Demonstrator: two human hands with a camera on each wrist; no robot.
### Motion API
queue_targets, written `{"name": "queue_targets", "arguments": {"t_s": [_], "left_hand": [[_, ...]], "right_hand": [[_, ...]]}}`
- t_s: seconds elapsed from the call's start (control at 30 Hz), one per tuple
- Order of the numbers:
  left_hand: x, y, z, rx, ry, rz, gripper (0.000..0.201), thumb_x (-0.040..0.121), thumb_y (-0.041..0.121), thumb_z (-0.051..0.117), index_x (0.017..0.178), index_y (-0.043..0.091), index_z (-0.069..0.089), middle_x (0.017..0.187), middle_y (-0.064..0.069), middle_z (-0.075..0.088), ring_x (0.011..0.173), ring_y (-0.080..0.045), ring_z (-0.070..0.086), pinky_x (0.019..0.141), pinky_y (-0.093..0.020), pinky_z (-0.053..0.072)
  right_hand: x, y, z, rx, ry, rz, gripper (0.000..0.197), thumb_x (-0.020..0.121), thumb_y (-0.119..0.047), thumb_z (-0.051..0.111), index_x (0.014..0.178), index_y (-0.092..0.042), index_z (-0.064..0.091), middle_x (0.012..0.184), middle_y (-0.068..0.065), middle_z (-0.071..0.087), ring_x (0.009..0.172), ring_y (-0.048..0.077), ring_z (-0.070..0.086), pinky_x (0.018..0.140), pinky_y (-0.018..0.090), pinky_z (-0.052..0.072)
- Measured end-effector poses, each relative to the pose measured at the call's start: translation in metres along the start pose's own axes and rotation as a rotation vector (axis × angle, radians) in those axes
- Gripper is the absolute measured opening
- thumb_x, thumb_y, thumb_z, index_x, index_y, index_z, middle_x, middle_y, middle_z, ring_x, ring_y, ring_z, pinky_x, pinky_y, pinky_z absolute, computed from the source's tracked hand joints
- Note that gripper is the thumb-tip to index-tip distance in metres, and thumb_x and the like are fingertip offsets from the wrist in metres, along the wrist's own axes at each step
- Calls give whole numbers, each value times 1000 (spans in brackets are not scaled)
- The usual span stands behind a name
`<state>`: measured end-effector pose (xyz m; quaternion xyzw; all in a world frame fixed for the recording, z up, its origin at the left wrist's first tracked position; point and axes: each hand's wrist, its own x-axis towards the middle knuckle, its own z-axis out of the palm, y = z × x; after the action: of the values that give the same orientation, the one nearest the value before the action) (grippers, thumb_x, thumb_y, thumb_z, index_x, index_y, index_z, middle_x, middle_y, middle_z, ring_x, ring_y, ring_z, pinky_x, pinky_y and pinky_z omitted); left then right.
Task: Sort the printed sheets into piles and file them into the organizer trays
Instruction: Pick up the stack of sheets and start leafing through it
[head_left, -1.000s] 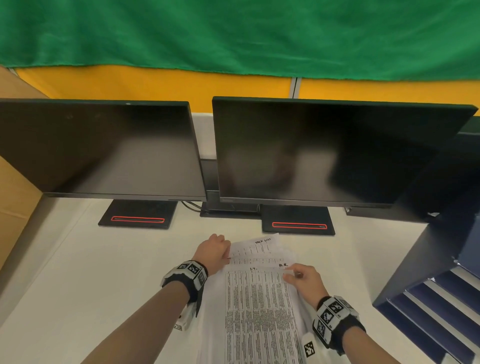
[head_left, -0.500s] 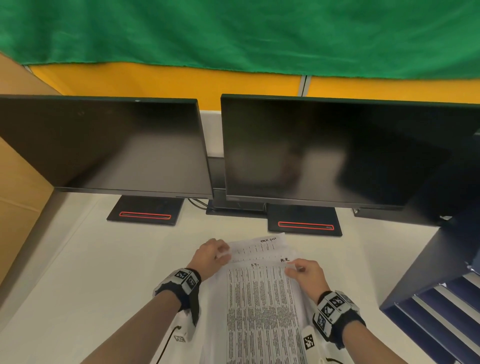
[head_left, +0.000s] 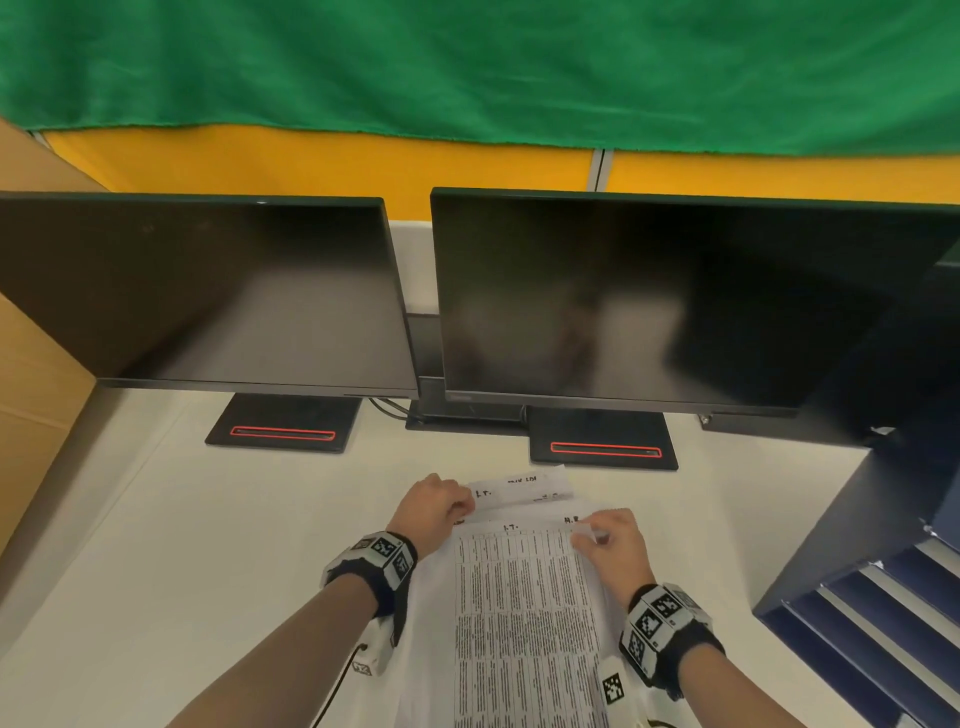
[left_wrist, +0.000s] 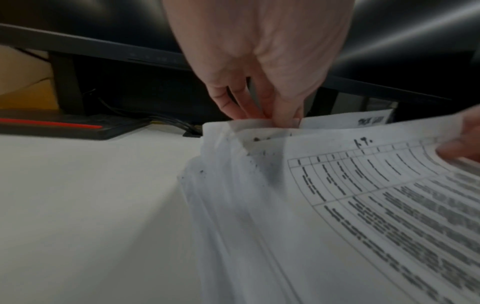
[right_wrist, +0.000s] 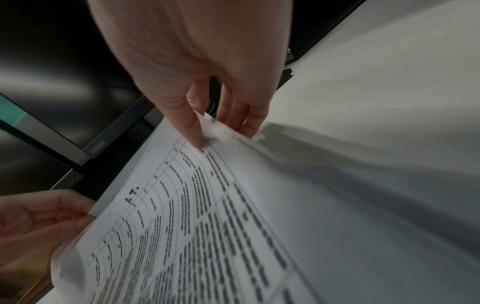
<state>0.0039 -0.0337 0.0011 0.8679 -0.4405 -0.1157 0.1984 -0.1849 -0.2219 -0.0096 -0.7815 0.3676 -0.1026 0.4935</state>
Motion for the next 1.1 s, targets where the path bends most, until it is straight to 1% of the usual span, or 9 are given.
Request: {"name": "queue_targets", "arguments": {"t_s": [0.1,0.17,0.27,0.37,0.53,0.67,0.9,1.0,1.1], "left_hand": [[-2,3,3,-24,-53,52,21,95,16,47,97,16,68,101,-1,67,89,-14,48,83,-26,39],[-2,5,4,-41,-61,60,21,95,16,46,97,16,68,99,0,65,92,-17,53,83,-23,39],[-4,5,4,-110,-14,-53,22,98,17,41,107,18,61,99,4,52,89,-17,55,82,-22,40],[-3,2,3,-94,2,-199,23,96,9,40,113,16,54,111,0,44,91,-22,58,85,-28,47],[-3,-1,0,-82,-85,-257,17,91,22,52,107,19,55,103,4,48,93,-17,55,84,-26,46],[-1,3,-6,10,-80,-206,11,86,29,60,89,19,57,87,6,47,84,-14,46,72,-23,35],[0,-2,-6,78,-48,-81,23,94,32,50,96,13,63,86,7,48,88,-12,36,75,-26,35],[-3,-2,-6,54,-51,13,26,96,33,46,98,16,66,90,3,60,86,-11,38,72,-22,30],[-8,0,-4,-55,-86,96,23,95,27,49,102,20,70,102,3,67,86,-7,47,71,-6,30]], "right_hand": [[-2,1,-1,11,14,-42,28,79,0,69,74,-27,61,112,2,49,98,14,52,84,14,40],[-2,1,0,35,-24,-21,31,81,-1,68,74,-30,61,104,1,56,90,15,54,75,7,39],[-2,0,0,62,-47,14,27,82,-4,67,72,-29,61,93,5,63,86,19,54,69,12,39],[-2,2,0,89,-59,31,26,82,-5,67,71,-29,63,94,9,65,84,20,54,69,14,39],[-2,5,-1,78,-95,32,21,80,-7,70,73,-27,67,94,3,69,89,19,57,73,16,40],[-4,8,-3,75,-98,37,19,80,-7,71,74,-26,69,94,2,70,91,19,58,79,24,40],[-6,7,-6,52,-64,10,25,80,-6,69,70,-28,66,76,-3,62,71,12,49,65,17,38],[-6,6,-5,41,-38,-3,27,80,-6,69,71,-30,64,87,1,55,78,12,50,72,17,40],[-6,6,-3,51,-9,-24,29,79,-3,71,71,-30,64,104,-1,47,92,9,50,91,21,38]]}}
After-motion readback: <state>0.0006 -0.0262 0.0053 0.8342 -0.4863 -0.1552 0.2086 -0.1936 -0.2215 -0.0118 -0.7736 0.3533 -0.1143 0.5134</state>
